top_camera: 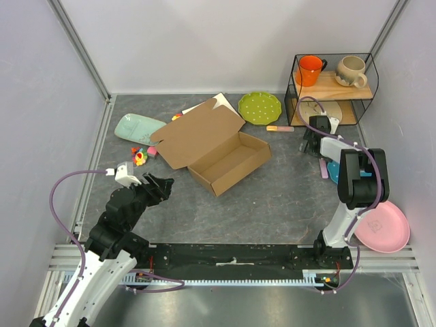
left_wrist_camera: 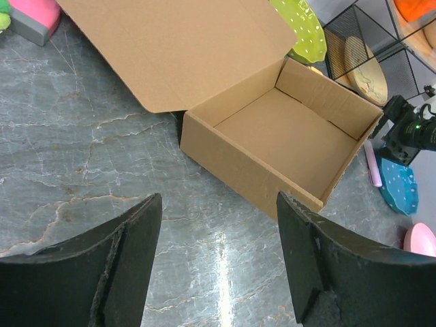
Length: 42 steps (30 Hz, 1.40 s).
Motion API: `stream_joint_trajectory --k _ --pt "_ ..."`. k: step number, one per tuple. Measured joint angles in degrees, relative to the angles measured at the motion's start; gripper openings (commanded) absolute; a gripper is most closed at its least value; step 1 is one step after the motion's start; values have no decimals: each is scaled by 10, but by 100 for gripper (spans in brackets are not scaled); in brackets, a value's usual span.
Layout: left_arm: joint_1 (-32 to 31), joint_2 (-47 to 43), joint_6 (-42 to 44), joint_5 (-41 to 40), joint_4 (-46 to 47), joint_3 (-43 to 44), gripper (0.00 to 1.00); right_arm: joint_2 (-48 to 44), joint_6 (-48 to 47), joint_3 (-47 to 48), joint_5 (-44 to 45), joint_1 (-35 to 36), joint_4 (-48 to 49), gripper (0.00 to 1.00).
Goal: Fold the paper box
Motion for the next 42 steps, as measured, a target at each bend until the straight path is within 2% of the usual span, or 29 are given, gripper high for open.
stream_joint_trajectory --k 5,9,14,22,25,28,29,35,42 --pt "0 0 0 1 0 0 74 11 2 0 -15 -16 20 89" --pt "0 0 0 1 0 0 74 11 6 -8 -28 -23 37 81" --pt "0 0 0 2 0 0 74 -9 31 -36 -47 -26 52 80" --pt "0 -4 0 3 0 0 73 -65 49 -87 -74 -26 9 79" --pt "0 -7 0 4 0 0 73 -93 49 -113 -83 -23 -4 76" --pt "0 -8 0 5 0 0 73 -118 51 -135 -90 -22 -21 65" --pt "0 -8 0 5 0 0 73 -123 52 -140 -91 -22 -23 57" --pt "0 -14 0 6 0 0 73 -142 55 -160 -95 -22 -23 28" --pt "0 -17 0 6 0 0 72 -187 61 -173 -99 3 -48 15"
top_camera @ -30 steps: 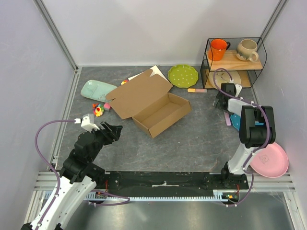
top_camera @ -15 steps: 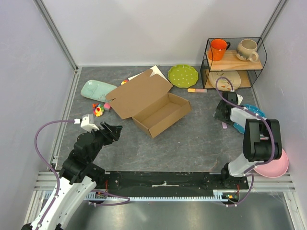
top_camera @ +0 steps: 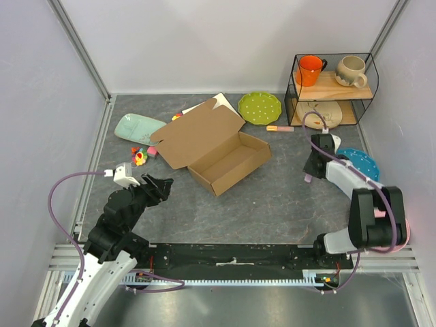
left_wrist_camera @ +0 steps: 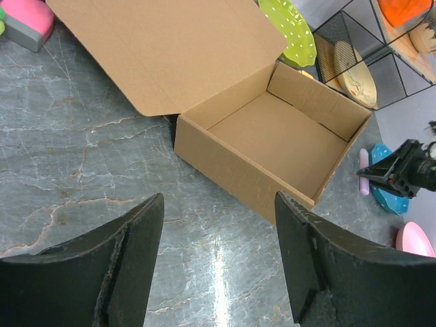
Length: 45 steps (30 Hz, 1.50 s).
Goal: Fold the paper box
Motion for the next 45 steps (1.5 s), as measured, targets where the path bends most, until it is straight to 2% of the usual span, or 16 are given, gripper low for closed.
stream_joint_trajectory --k 5,13,19,24,27,28,31,37,45 --pt "0 -2 0 -5 0 0 72 -85 14 43 12 109 -30 12" --pt "0 10 0 -23 -1 22 72 -68 20 285 43 328 -20 11" --pt "0 10 0 -33 -5 32 72 59 3 392 35 364 -6 9" --pt "0 10 0 -34 -23 32 71 158 -6 402 26 364 -33 9" --pt "0 10 0 -34 -29 32 71 174 -11 402 21 364 -52 21" --pt "0 10 0 -34 -30 32 71 174 -12 402 19 364 -55 40" --pt "0 10 -3 -34 -30 32 71 168 -15 402 13 364 -55 59" --pt "0 12 -4 -34 -30 32 71 149 -21 394 10 364 -54 69" --pt "0 14 -5 -33 -30 31 71 117 -31 393 43 350 -55 71"
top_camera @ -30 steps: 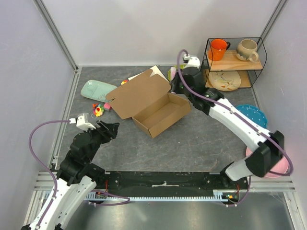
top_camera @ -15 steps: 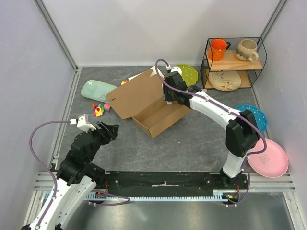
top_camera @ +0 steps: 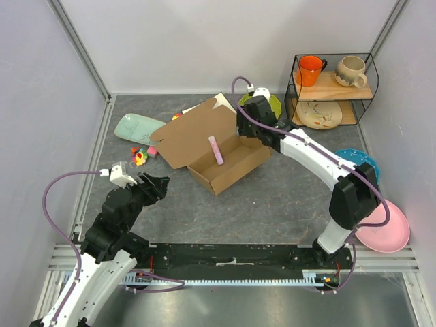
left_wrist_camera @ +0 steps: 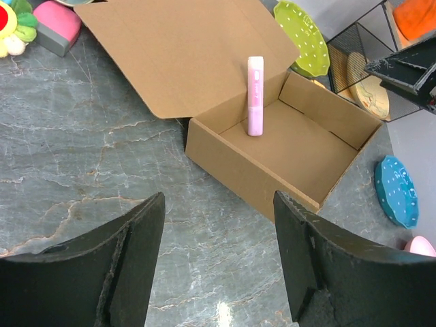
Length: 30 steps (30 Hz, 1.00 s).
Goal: Fold the paper box
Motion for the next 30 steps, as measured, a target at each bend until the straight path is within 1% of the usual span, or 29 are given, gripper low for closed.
stream_joint_trajectory --k 5,9,12,15,16,18,20,24,30 --pt "0 0 -6 3 0 -6 71 19 -12 0 -1 -62 3 72" --pt "0 0 -9 4 0 -10 71 55 -21 -10 -4 -94 10 68" --pt "0 0 -11 5 0 -13 70 58 -24 -53 -18 -94 26 63" --pt "0 1 -14 10 1 -18 70 53 -24 -100 -31 -91 46 53" --pt "0 2 -15 13 1 -20 70 49 -23 -121 -35 -90 53 48" --pt "0 6 -16 16 3 -23 70 35 -17 -161 -43 -89 74 47" --pt "0 14 -18 19 8 -28 70 13 -10 -201 -47 -87 91 47" --pt "0 27 -23 29 19 -38 70 -44 7 -299 -52 -87 109 52" --pt "0 56 -34 44 42 -57 70 -116 33 -388 -55 -72 133 60"
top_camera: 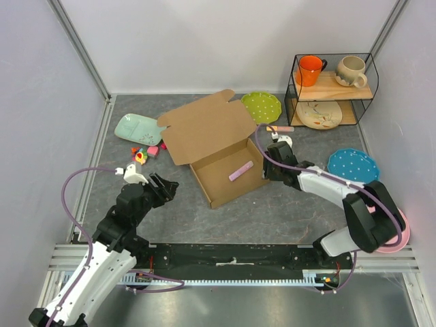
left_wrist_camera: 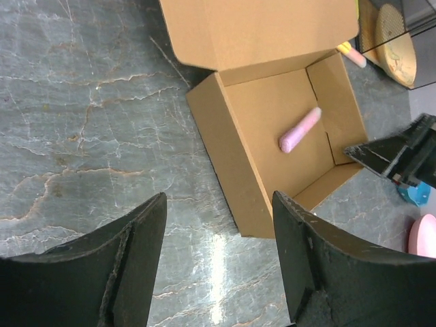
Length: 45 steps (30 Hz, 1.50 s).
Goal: Fold the paper box
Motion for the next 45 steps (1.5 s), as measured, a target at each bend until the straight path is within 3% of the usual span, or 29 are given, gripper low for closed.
stream_joint_trajectory --k 7,21,31,38,45 --pt "0 24 -4 4 24 -19 70 -82 18 -47 -4 26 17 63" --pt "0 151 -9 33 148 -46 71 -81 41 -105 -12 35 85 63" --pt "-23 261 -10 56 225 -49 71 -113 87 -140 -15 99 92 70" --pt "-59 350 -9 37 255 -42 64 -174 99 -143 -1 120 53 80" --pt "-64 395 5 -2 275 -20 54 -172 56 -81 46 111 36 77"
